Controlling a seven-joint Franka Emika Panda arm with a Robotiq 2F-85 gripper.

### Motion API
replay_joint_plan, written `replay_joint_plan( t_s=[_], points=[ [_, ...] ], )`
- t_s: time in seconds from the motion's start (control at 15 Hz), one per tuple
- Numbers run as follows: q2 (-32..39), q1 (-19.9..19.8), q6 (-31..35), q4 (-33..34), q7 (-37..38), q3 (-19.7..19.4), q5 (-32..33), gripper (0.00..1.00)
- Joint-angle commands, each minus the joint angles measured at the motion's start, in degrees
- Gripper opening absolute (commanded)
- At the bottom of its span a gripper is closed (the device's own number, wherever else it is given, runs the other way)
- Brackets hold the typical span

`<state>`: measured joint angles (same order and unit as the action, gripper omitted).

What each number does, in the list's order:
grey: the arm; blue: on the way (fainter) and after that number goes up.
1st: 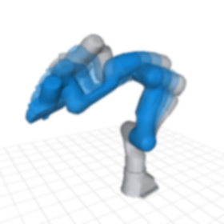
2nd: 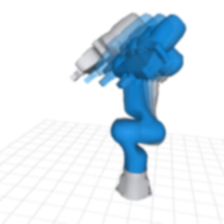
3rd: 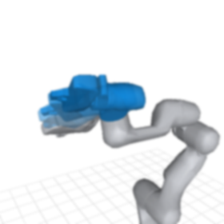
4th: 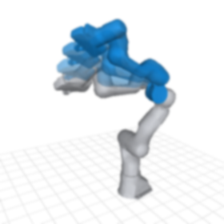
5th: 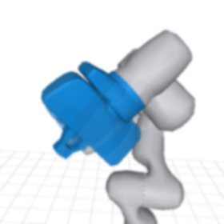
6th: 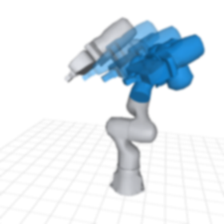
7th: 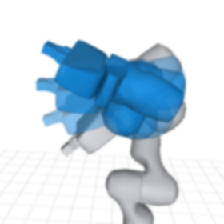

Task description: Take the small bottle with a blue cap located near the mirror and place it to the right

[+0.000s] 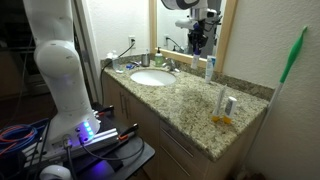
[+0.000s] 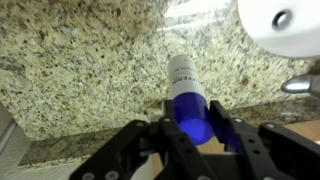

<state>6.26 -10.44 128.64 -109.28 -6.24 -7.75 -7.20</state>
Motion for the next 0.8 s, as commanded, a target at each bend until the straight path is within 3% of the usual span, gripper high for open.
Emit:
replay_joint_plan(
  t_s=[0.0, 0.13, 0.4, 0.73],
  points=[
    [-13.04, -0.6, -8.09, -11.04, -7.06, -1.37, 2.03, 0.14],
    [-18.49, -1.14, -10.91, -16.09, -6.32, -3.04, 5.66, 0.14],
    [-21.92, -5.36, -8.96, -24.03, 3.22, -6.51, 16.59, 0.14],
    [-16.79, -8.91, 0.08, -28.24, 14.43, -10.27, 16.23, 0.14]
  ],
)
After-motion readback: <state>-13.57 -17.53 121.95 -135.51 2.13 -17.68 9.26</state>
